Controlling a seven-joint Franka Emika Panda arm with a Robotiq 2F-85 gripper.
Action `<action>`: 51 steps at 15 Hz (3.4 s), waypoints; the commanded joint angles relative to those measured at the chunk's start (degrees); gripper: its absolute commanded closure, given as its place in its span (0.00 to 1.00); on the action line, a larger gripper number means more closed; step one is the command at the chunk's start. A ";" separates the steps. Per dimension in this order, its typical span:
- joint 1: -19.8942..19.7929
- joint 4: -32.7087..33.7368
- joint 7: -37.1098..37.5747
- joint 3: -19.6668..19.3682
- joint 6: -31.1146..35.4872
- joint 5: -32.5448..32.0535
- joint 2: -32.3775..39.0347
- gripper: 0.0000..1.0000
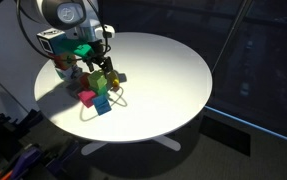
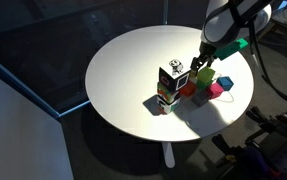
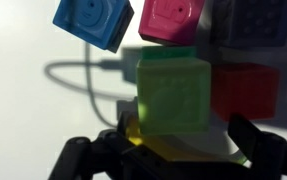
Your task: Pick up the lime green block and put it on the block with the number four on it
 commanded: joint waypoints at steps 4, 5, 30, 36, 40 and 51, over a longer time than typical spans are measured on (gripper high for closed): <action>0.12 -0.26 1.56 -0.88 -1.33 -1.11 -0.40 0.00; 0.21 -0.38 1.72 -1.02 -1.35 -1.20 -0.46 0.00; 1.17 -1.43 4.71 -1.86 -5.04 -1.74 -2.05 0.75; 2.50 -0.57 9.05 -2.40 -9.47 -2.60 -5.26 0.76; 3.36 0.07 12.22 -2.48 -12.19 -3.71 -7.69 0.76; 3.41 1.66 15.10 -1.68 -20.18 -4.67 -14.96 0.76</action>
